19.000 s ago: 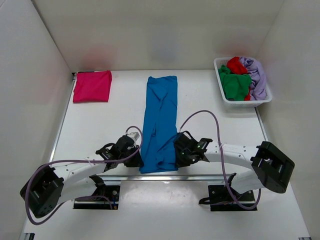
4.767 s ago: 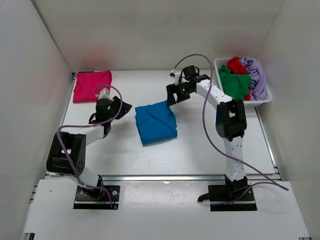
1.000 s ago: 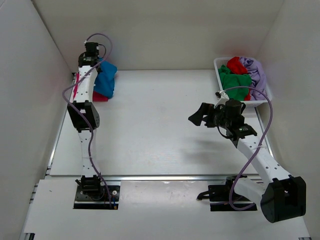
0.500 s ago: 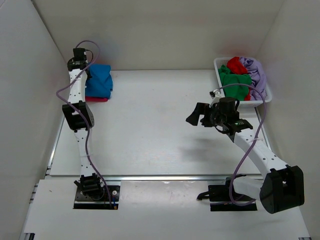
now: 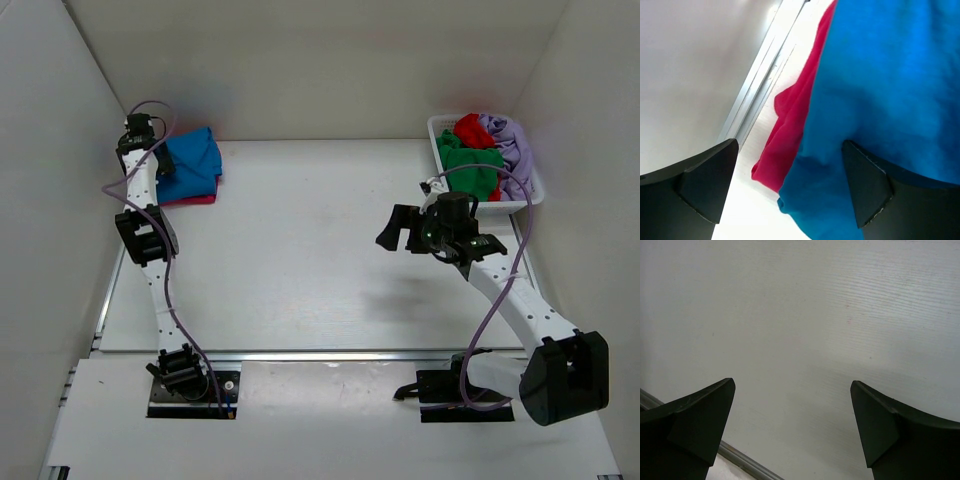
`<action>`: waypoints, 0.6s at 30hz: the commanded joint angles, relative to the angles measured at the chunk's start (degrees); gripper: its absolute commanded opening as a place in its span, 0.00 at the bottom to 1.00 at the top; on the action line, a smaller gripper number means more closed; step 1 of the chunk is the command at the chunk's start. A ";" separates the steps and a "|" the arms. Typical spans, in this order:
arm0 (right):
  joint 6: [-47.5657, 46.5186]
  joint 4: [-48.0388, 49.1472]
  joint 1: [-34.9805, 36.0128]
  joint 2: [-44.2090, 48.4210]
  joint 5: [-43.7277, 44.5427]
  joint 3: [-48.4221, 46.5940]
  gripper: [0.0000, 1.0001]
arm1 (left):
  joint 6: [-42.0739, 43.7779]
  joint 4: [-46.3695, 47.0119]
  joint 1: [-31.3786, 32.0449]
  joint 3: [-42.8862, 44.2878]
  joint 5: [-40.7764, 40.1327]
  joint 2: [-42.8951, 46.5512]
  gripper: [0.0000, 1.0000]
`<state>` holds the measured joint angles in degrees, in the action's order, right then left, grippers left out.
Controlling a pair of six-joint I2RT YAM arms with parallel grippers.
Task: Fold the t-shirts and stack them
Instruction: Put the neatly folded tshirt into the corner of the board with the left arm
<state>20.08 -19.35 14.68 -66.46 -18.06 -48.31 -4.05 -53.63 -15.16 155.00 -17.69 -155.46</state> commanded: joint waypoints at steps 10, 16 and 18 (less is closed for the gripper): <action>-3.63 -7.45 -2.97 -0.51 9.28 -2.74 0.99 | -3.50 -0.51 -0.85 -4.51 5.45 20.16 0.97; -6.62 -12.63 -8.35 -7.27 6.03 -7.66 0.99 | -2.63 -5.25 3.81 -18.12 10.13 36.95 0.98; -7.41 -14.04 -7.91 -8.94 7.94 -9.24 1.00 | -4.03 -5.87 4.70 -22.34 15.11 42.39 0.98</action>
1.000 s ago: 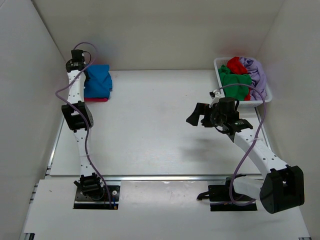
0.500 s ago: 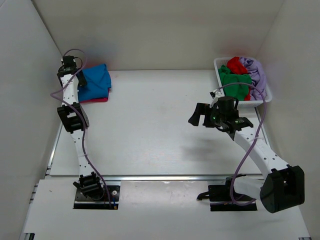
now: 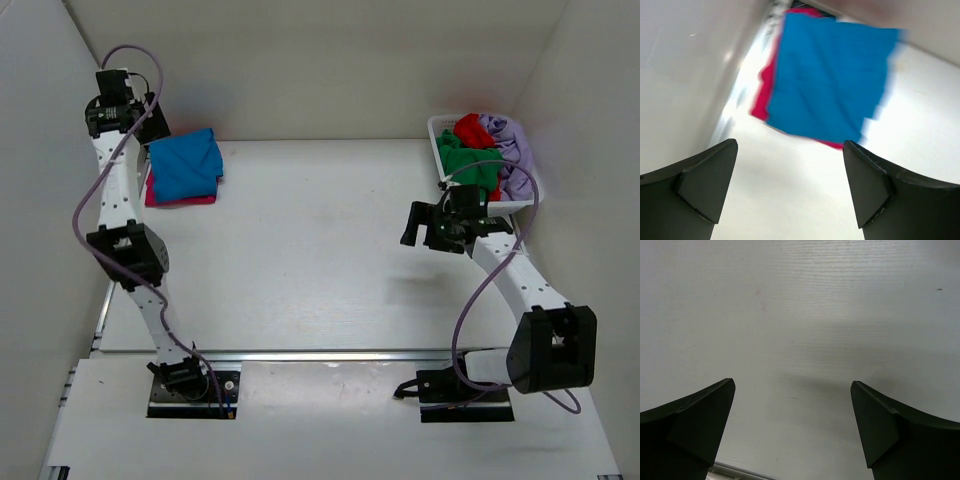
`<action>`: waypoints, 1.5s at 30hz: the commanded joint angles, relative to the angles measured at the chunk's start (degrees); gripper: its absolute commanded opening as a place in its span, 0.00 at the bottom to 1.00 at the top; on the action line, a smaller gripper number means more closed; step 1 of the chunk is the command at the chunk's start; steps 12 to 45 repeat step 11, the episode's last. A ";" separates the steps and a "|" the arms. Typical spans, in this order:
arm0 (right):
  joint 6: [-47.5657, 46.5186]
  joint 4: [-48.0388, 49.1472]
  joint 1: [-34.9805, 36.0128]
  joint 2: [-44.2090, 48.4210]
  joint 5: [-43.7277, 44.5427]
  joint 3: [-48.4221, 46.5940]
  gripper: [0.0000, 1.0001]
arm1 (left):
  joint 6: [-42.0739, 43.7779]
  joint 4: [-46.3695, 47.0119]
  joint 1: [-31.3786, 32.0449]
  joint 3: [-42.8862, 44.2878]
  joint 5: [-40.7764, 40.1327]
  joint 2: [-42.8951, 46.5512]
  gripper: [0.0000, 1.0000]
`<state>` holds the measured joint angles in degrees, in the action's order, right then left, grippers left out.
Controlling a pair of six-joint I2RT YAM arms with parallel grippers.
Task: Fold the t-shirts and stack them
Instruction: Put the neatly folded tshirt into the corner of the board with the left arm
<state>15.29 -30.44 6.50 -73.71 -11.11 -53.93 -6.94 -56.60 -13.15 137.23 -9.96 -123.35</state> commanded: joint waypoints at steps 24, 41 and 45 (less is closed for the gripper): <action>-5.89 -4.89 1.23 3.13 5.29 -3.81 0.99 | 2.29 2.96 7.88 -37.27 11.54 40.63 0.99; -5.89 -4.89 1.23 3.13 5.29 -3.81 0.99 | 2.29 2.96 7.88 -37.27 11.54 40.63 0.99; -5.89 -4.89 1.23 3.13 5.29 -3.81 0.99 | 2.29 2.96 7.88 -37.27 11.54 40.63 0.99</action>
